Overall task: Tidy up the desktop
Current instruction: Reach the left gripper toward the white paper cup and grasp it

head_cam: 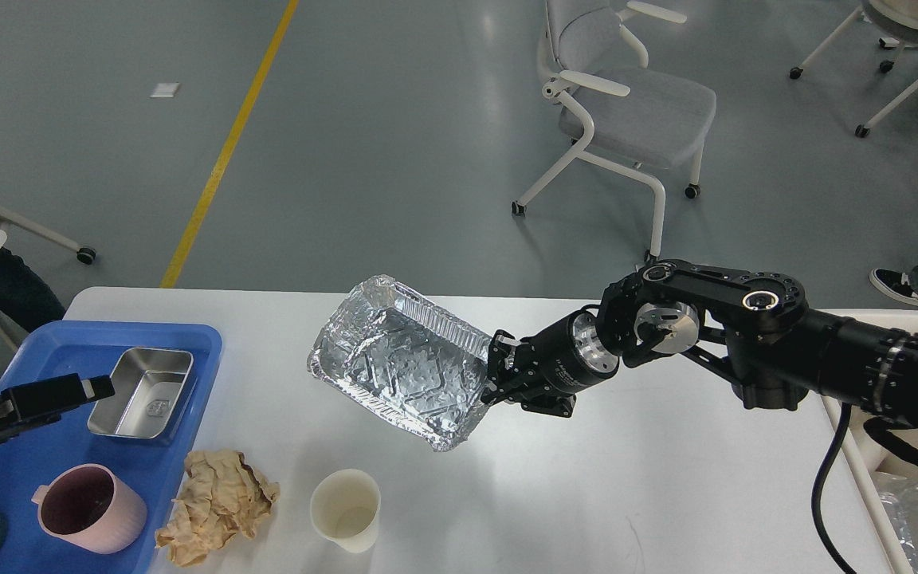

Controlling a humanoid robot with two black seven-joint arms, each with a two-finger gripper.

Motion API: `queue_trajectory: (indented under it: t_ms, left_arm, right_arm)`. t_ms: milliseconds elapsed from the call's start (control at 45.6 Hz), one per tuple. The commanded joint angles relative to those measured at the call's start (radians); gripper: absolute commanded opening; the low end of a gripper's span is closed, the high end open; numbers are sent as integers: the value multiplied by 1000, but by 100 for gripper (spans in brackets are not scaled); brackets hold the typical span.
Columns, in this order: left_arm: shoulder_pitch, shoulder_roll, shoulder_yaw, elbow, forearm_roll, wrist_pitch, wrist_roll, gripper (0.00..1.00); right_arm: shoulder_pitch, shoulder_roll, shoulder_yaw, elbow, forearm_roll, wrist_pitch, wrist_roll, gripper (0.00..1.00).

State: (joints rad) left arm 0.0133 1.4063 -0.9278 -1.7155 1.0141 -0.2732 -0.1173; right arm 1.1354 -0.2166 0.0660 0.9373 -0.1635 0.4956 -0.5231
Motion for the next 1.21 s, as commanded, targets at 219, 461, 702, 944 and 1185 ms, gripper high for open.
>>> queue_trajectory:
  t_ms: [219, 461, 702, 944, 1185]
  left_arm:
    - [-151, -302, 7, 10, 460, -225, 8, 83]
    - [-225, -452, 50, 37, 613, -279, 27, 82]
    - [-219, -460, 66, 37, 623, -279, 25, 82]
    - [-228, -492, 162, 45, 773, -279, 22, 74]
    - [-237, -592, 165, 56, 808, -281, 25, 73]
  right_arm:
    - [4, 32, -5, -25, 1, 20, -6, 0]
    - [6, 34, -9, -18, 16, 78, -9, 0]
    - [6, 34, -41, -26, 9, 95, -11, 0]
    - [20, 36, -45, -23, 7, 97, -11, 0]
    - [30, 28, -45, -17, 6, 97, -11, 0]
